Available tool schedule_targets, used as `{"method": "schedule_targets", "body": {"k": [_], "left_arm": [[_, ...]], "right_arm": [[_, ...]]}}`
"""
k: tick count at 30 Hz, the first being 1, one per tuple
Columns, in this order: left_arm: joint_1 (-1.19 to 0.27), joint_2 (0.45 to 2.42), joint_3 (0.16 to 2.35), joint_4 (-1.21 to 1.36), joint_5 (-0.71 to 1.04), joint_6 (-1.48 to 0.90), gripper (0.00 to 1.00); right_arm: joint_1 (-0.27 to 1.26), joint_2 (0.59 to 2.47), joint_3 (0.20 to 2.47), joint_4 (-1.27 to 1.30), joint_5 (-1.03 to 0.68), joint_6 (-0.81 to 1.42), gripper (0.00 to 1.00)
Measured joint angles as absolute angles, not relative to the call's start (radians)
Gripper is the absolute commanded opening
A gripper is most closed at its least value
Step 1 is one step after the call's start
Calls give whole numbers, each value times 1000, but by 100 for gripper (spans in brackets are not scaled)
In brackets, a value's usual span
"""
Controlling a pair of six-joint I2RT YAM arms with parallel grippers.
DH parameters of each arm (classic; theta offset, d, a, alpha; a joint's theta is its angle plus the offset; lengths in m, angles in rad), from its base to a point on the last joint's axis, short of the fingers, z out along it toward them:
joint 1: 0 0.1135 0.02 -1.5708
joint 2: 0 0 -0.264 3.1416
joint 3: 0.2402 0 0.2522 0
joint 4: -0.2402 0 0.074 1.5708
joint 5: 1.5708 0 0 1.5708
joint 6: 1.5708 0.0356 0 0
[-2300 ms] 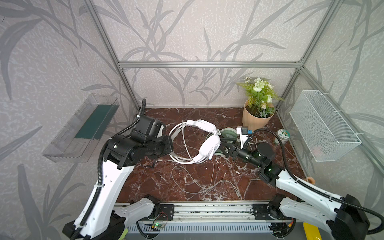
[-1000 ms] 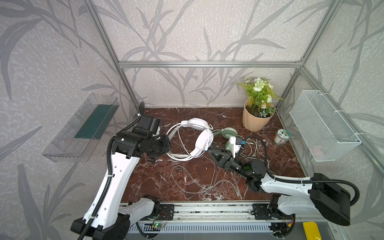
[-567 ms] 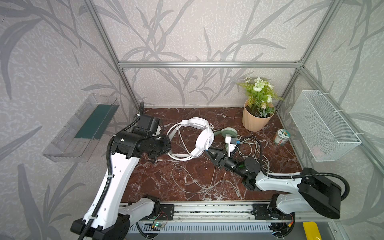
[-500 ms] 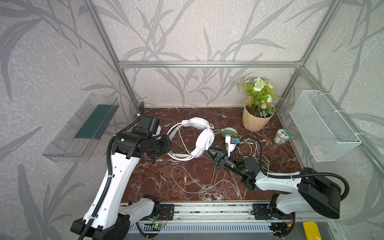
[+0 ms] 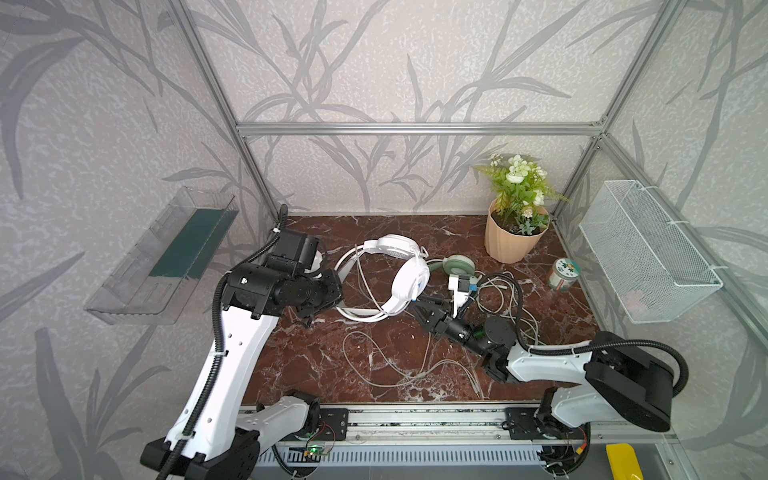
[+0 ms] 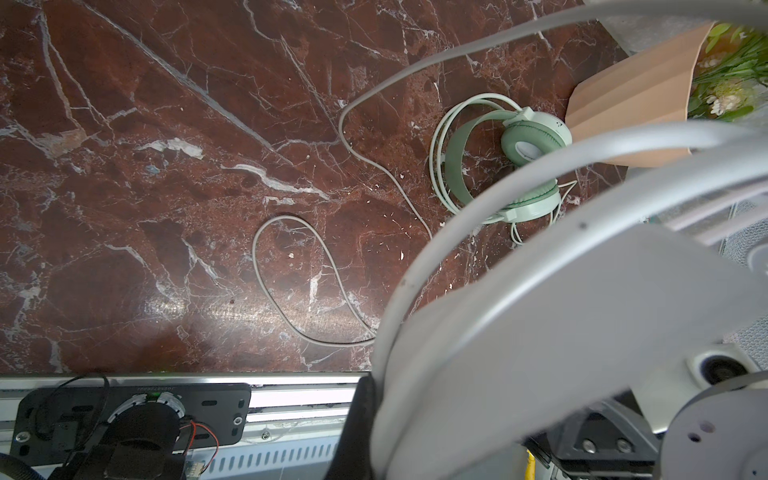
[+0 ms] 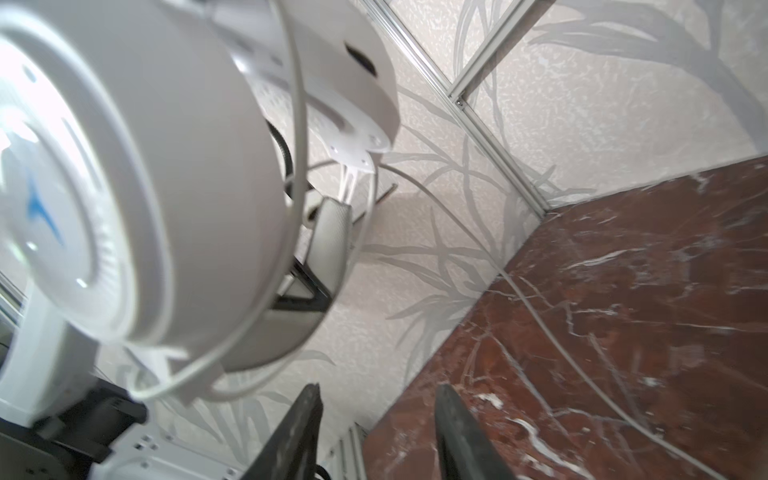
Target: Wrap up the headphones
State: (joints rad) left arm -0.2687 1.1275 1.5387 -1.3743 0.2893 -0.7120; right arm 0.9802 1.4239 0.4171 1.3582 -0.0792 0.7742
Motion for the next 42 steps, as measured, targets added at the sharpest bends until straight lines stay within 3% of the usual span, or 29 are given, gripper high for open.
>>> {"method": "schedule_targets", "body": {"k": [7,15,28,33,37,42], "left_arm": [[-277,1122,1564,-1349,348,-762,0],[-351,1125,1631,-1361,335,-806,0],[-408,1174,1716,-1406,302,-824,0],[-423,1174,1752,-1415,296,-830,0],[-425,1172,1753,-1428,296,-831,0],[-429,1172,1761,-1443,292,-830,0]], "right_arm": [[979,1676,477,1363,-93,498,57],[991,1903,699,1358,-27,295,57],[960,2222,1003,1306,65,212,55],[925,2257,1069,1246,71,212,46],[906,2257,1086,1227,85,213,23],[895,2252,1050,1229,125,239,6]]}}
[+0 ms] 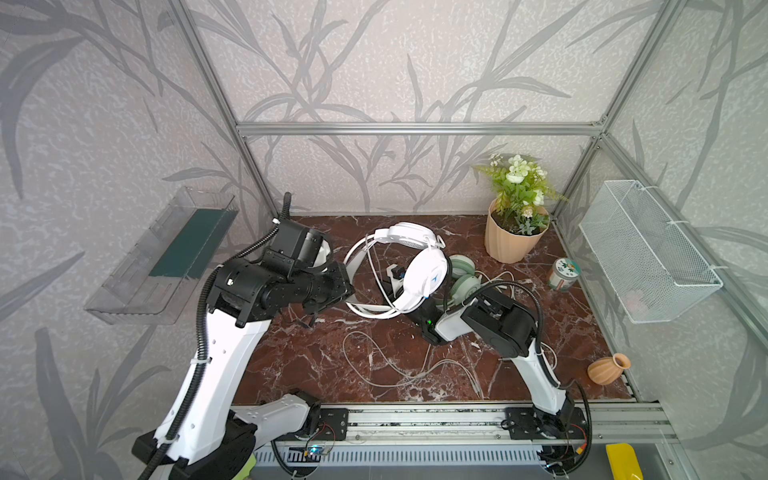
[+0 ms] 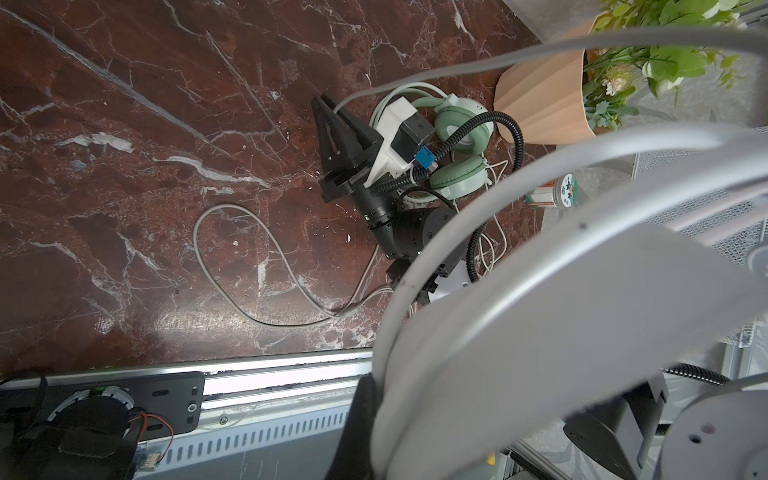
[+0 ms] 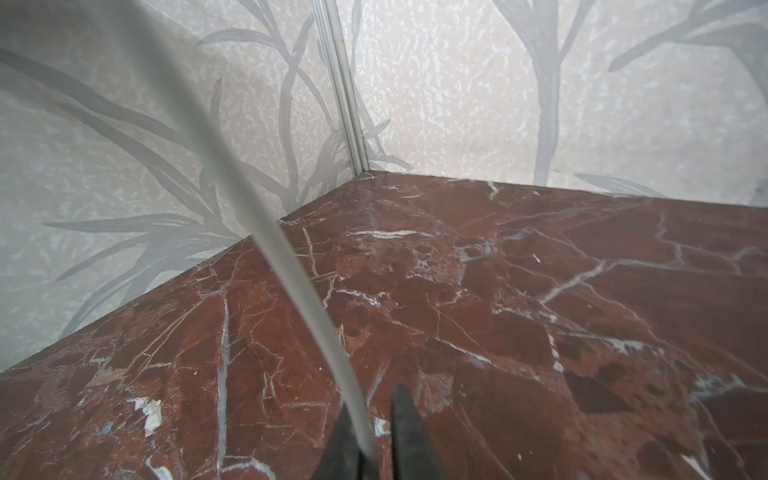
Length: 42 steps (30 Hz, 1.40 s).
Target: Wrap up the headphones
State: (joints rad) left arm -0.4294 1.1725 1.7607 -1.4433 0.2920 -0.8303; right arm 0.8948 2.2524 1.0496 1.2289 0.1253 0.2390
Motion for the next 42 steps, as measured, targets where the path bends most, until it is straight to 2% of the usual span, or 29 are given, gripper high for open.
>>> {"method": "schedule_targets", "body": {"k": [3,12,25,35,42], "left_arm": [[-436,1172,1770,-1448,287,-827,0],[-456,1188,1848,-1490,238,-797,0],[-448,1243,1865,-1495,62,-698,0],[-233,1341,1827,-1431,94,-619,0],[-213,1333,1816,-1419,171,-591,0]], "right_arm": [[887,2231,973,1238,160,292,0],[859,2119,799,1352,194,423,0],[995,1897,579,1379,273,426,0],[1189,1795,469,1381,208,370,0],[1193,1818,443,1383,197,385,0]]}}
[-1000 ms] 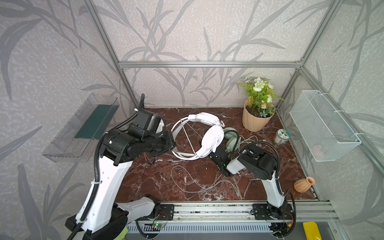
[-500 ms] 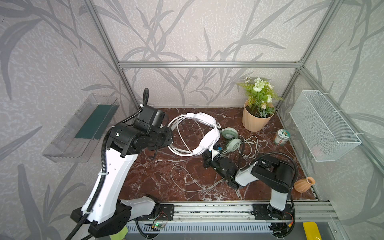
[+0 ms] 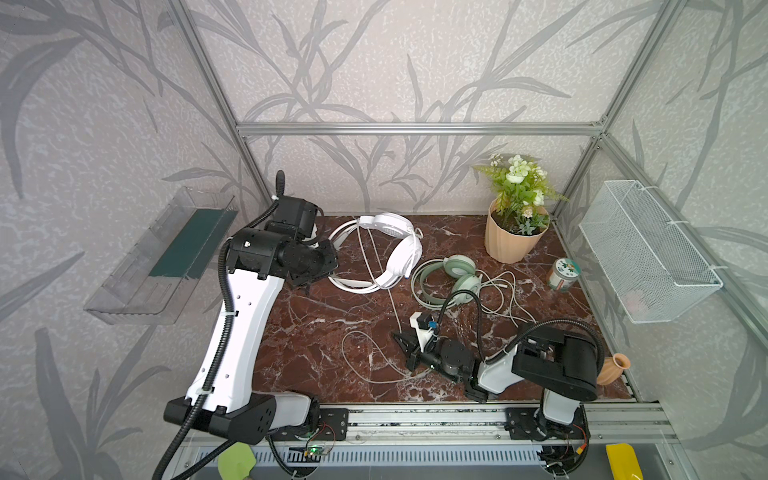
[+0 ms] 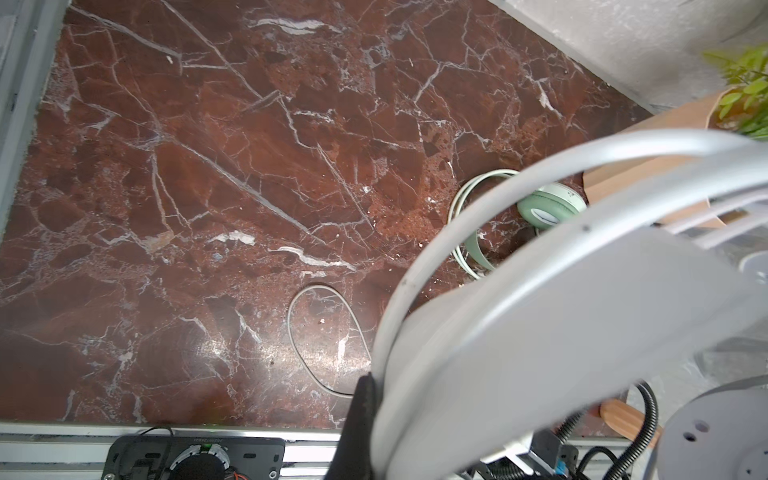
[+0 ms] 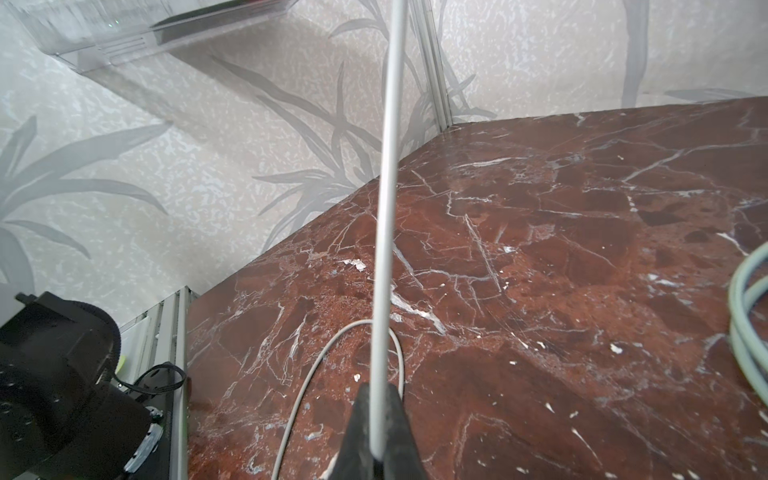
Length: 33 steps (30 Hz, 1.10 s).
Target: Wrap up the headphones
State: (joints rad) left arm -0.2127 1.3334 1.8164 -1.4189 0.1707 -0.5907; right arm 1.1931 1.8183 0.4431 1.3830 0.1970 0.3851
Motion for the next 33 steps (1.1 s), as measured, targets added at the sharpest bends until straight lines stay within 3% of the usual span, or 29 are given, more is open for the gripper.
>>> {"method": "schedule_targets", "body": {"k": [7,11,16,20,26,33], "left_arm": [[-194,1293,1782,-1418,171,-574,0],[-188,1294,1736,-1402,91,-567,0],[-185,1321,1647,-1359,6,-567,0],[-185,1363,1578,-1328,-17,-566,0],[-199,1377,1485,-1295,-22,-543,0],[-288,1368,1335,-1241,-74,-515,0]], "right_arm": [[1210,1800,432,1378,149,419,0],[1261,1639,403,1259,126,402,0],[1347,1348,534,841,106,297,0],[1362,1244,750,467,86,211,0],[1357,1248,995,-7,107,50,0],[1360,1298,1201,-311,303,-214,0]]}}
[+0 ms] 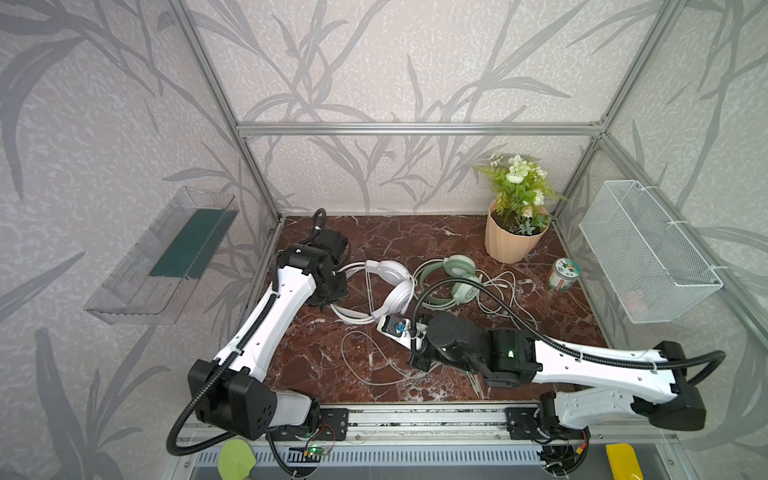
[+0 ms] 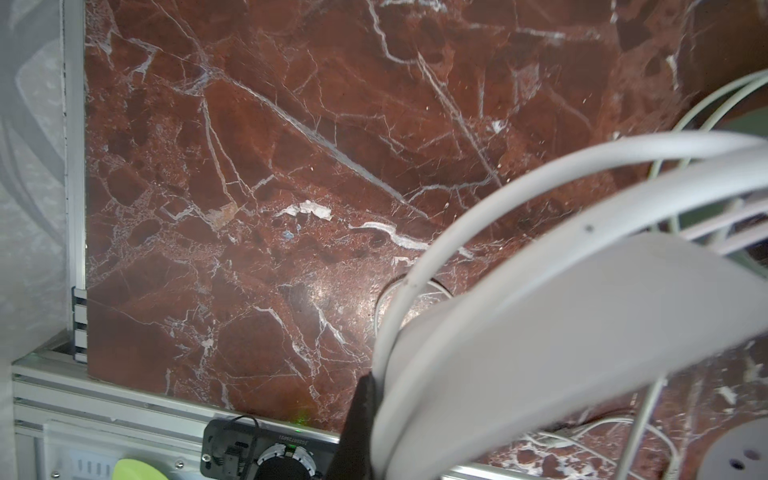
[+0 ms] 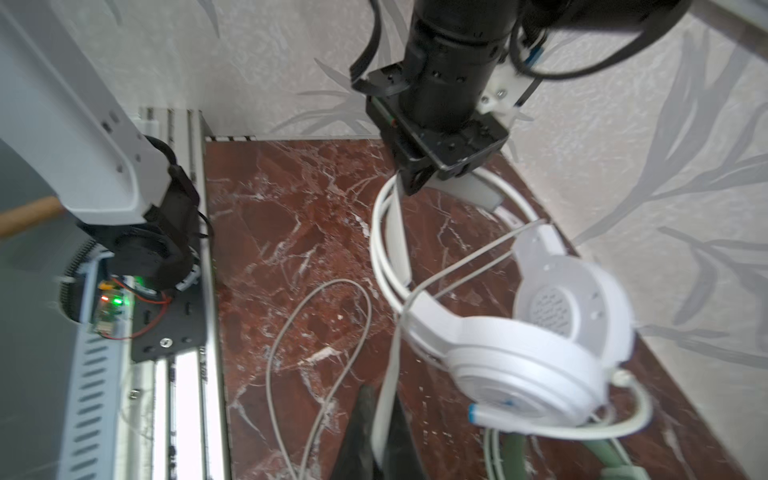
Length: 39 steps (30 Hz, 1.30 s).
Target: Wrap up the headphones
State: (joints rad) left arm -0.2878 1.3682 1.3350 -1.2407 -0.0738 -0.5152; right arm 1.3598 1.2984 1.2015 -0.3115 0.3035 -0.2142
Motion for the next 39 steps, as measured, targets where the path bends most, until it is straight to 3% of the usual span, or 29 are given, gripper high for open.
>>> {"method": "schedule_targets", "body": {"k": [12,15,26,39], "left_arm": [[-385,1355,1182,-1147,-128,-505,0],[-387,1353,1164,-1124,-126,-502,0],[-405,1277,1122,-1081,-62,-467,0],[-418,1125,1122,-1087,99,-440,0]], "right_arm": [[1341,1481,1298,-297,585,-577,0],[1303,1513,1316,-272,601,-607,9],[1128,1527,1425,-178,528,-594,31],[888,1574,1458,-168,330,-493,41]]}}
